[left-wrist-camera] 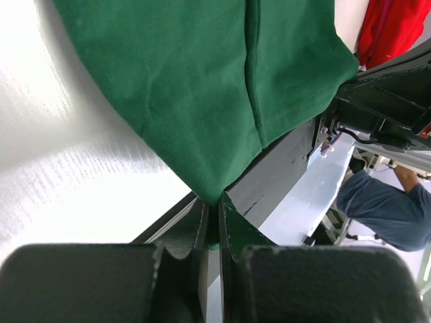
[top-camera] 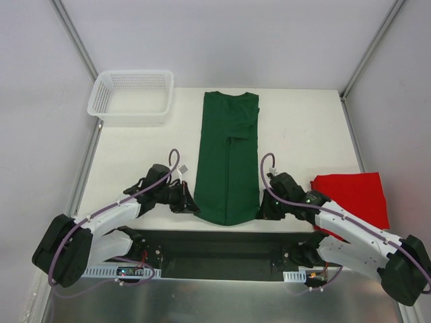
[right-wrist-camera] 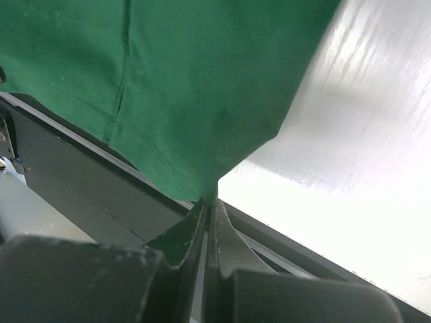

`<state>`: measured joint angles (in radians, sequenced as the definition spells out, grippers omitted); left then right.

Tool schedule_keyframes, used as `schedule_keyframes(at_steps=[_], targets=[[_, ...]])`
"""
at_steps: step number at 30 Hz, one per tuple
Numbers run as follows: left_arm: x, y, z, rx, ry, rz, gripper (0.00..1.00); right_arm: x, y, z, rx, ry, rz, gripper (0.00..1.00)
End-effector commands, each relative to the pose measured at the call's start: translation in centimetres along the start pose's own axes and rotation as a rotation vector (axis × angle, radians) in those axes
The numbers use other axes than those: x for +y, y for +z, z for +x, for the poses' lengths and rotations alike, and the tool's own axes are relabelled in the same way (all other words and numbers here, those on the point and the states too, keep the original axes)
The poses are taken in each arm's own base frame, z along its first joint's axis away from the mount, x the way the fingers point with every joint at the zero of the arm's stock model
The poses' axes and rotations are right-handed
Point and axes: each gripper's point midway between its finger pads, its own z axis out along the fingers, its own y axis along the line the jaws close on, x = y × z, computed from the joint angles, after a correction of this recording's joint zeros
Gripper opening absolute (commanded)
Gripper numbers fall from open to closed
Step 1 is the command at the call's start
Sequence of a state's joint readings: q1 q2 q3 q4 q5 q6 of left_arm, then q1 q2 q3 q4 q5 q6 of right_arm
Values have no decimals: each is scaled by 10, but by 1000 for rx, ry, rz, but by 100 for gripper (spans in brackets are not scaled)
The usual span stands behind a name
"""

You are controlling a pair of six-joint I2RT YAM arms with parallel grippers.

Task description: Fold and stack the t-shirts

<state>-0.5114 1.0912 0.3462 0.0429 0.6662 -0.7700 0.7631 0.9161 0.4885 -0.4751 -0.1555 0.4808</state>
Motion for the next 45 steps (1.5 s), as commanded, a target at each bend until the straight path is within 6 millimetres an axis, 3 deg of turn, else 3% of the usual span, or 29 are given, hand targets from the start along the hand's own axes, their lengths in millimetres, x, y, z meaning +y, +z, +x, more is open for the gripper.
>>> schedule_keyframes(at_steps=[1, 6, 15, 28, 35, 45], targets=[[-20, -11, -18, -58, 82, -15, 0, 6, -16, -20, -62, -59, 29, 1], [-41, -18, -43, -102, 143, -37, 0, 9, -19, -32, -76, -95, 54, 1], [-62, -19, -69, -115, 185, -56, 0, 19, -27, -66, -145, -180, 111, 1], [-69, -24, -92, -146, 219, -129, 0, 20, -32, -109, -183, -241, 202, 1], [-80, -29, -116, -180, 252, -182, 0, 19, -39, -130, -204, -260, 234, 1], [-80, -20, -136, -171, 265, -230, 0, 18, -51, -169, -241, -273, 294, 1]])
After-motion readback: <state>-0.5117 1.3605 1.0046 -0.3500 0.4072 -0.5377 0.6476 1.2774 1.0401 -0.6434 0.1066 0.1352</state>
